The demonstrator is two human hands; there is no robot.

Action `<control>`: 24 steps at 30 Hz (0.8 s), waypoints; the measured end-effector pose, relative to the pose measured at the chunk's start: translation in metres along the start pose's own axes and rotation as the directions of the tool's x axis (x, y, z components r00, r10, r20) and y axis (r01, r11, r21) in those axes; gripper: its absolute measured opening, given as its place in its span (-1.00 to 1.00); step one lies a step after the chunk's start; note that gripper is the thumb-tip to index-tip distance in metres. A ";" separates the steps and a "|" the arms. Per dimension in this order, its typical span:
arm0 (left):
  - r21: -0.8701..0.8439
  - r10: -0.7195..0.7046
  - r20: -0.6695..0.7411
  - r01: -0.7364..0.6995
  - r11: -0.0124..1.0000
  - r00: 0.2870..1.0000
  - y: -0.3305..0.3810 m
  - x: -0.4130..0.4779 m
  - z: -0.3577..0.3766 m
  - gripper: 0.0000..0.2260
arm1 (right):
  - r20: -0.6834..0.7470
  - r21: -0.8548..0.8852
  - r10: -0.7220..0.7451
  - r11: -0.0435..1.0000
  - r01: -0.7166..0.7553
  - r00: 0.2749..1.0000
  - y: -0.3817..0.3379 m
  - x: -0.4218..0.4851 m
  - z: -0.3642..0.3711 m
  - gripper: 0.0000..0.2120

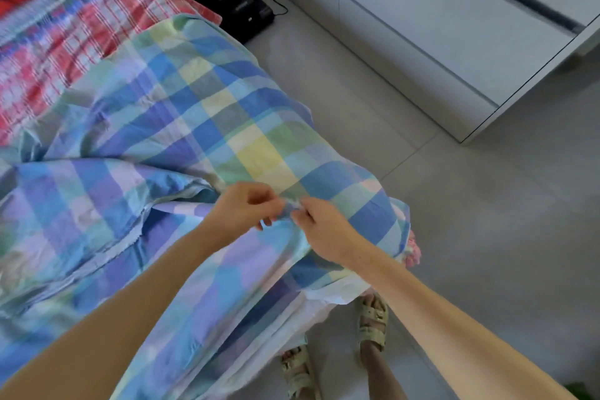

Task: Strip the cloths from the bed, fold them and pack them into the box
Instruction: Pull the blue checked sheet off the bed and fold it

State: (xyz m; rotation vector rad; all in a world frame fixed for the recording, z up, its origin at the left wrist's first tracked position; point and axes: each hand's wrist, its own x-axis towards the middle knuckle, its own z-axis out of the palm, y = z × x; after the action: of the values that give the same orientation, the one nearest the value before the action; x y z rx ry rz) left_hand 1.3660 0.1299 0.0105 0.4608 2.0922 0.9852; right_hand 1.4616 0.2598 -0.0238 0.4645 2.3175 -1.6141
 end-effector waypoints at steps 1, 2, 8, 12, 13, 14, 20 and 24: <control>0.051 0.029 -0.050 -0.027 0.998 0.998 -0.006 0.005 -0.015 -0.95 | 0.027 -0.011 -0.029 1.000 0.029 0.999 -0.003 -0.009 0.000 -0.62; 0.204 0.061 -0.048 -0.050 0.978 0.997 -0.011 0.011 -0.029 -0.88 | 0.047 -0.012 -0.052 0.999 0.052 0.998 -0.005 -0.015 0.000 -0.62; 0.864 -0.355 0.502 -0.475 0.168 0.789 -0.047 0.051 -0.021 -0.65 | 0.187 -0.120 -0.124 0.982 0.148 0.974 -0.008 -0.040 0.004 -0.68; 0.877 -0.504 0.455 -0.468 0.109 0.734 -0.056 0.068 -0.027 -0.67 | 0.172 -0.152 -0.069 0.984 0.096 0.983 0.006 -0.049 0.008 -0.71; 0.888 -0.530 0.431 -0.448 0.105 0.730 -0.060 0.068 -0.035 -0.66 | 0.163 -0.145 -0.039 0.987 0.063 0.986 0.008 -0.050 0.009 -0.71; 0.895 -0.533 0.413 -0.437 0.089 0.738 -0.062 0.068 -0.044 -0.68 | 0.153 -0.130 -0.011 0.991 0.031 0.988 0.011 -0.050 0.008 -0.70; 0.843 -0.226 0.469 -0.509 -0.175 0.854 -0.087 0.061 -0.097 -0.78 | 0.117 -0.107 0.139 0.986 -0.127 0.983 0.012 -0.047 0.001 -0.71; 0.817 0.406 0.288 -0.443 0.368 0.867 -0.098 0.058 -0.136 -0.86 | 0.093 -0.097 0.169 0.982 -0.159 0.981 0.007 -0.052 0.000 -0.72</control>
State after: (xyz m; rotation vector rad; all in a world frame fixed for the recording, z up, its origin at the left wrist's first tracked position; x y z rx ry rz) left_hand 1.2242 0.0347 -0.0375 1.6112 2.3605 0.0114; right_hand 1.5120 0.2567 -0.0084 0.5264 2.2040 -1.4179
